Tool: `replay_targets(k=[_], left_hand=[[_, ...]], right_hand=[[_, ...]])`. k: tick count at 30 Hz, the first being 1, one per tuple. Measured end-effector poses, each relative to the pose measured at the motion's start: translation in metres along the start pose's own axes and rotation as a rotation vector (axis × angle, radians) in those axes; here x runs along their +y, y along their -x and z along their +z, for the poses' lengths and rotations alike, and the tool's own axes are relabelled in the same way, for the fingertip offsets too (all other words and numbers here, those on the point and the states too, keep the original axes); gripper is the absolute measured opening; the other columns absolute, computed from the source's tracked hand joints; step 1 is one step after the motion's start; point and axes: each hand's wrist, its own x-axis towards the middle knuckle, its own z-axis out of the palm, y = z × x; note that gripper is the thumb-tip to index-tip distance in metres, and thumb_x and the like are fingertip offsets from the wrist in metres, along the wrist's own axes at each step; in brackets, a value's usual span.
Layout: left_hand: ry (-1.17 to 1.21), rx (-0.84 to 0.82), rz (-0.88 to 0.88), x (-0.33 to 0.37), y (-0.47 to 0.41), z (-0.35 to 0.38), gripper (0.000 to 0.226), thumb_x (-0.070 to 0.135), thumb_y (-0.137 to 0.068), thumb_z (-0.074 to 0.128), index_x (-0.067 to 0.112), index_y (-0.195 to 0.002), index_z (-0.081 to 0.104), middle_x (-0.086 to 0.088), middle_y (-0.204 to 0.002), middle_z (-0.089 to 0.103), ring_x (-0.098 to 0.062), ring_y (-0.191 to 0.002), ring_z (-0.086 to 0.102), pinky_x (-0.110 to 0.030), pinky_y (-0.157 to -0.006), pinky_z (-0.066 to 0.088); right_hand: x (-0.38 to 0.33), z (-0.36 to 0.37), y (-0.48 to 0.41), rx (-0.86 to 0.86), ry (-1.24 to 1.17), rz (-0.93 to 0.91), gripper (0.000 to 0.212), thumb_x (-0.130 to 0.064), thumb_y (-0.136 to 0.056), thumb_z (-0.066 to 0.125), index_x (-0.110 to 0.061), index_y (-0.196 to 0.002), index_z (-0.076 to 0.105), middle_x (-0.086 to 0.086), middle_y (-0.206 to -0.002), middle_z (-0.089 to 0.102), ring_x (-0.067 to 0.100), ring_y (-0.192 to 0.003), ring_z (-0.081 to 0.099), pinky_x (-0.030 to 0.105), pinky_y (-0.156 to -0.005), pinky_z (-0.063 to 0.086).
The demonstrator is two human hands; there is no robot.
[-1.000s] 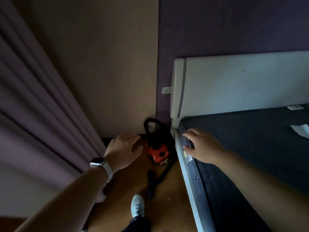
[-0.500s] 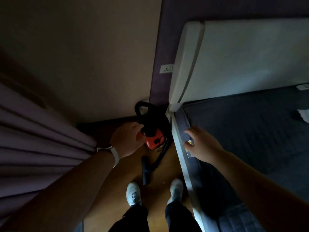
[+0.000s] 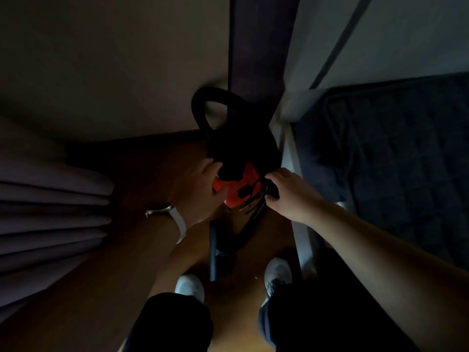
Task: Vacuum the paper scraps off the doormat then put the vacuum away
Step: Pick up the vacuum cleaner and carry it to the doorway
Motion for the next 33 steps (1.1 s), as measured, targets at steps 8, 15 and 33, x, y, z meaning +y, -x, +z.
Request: replay_targets(k=[8, 15, 33], left_hand=[[0.0, 0.053, 0.092, -0.077, -0.081, 0.139, 0.07, 0.049, -0.082, 0.052, 0.005, -0.137, 0.053, -0.021, -0.145, 0.047, -0.041, -0.127, 0.049, -0.051, -0.101, 0.045], [-0.103, 0.095, 0.208, -0.106, -0.116, 0.19, 0.066, 0.051, -0.082, 0.052, 0.006, -0.13, 0.06, -0.022, -0.136, 0.055, -0.043, -0.12, 0.054, -0.053, -0.094, 0.047], [-0.052, 0.198, 0.24, -0.103, -0.109, 0.203, 0.058, 0.049, -0.083, 0.056, 0.006, -0.12, 0.068, -0.019, -0.129, 0.062, -0.039, -0.116, 0.059, -0.048, -0.092, 0.05]], right_hand=[[0.084, 0.126, -0.129, -0.038, -0.112, 0.051, 0.042, -0.02, -0.086, 0.067, -0.017, -0.126, 0.055, 0.004, -0.123, 0.052, 0.02, -0.107, 0.055, 0.028, -0.084, 0.044], [0.124, 0.191, -0.2, -0.099, -0.065, 0.062, 0.033, -0.012, -0.092, 0.06, -0.007, -0.124, 0.055, 0.011, -0.12, 0.059, 0.027, -0.109, 0.058, 0.027, -0.091, 0.044], [0.127, 0.187, -0.197, -0.057, -0.201, 0.035, 0.028, -0.017, -0.094, 0.055, -0.022, -0.067, 0.056, -0.009, -0.064, 0.053, 0.003, -0.06, 0.053, 0.016, -0.052, 0.033]])
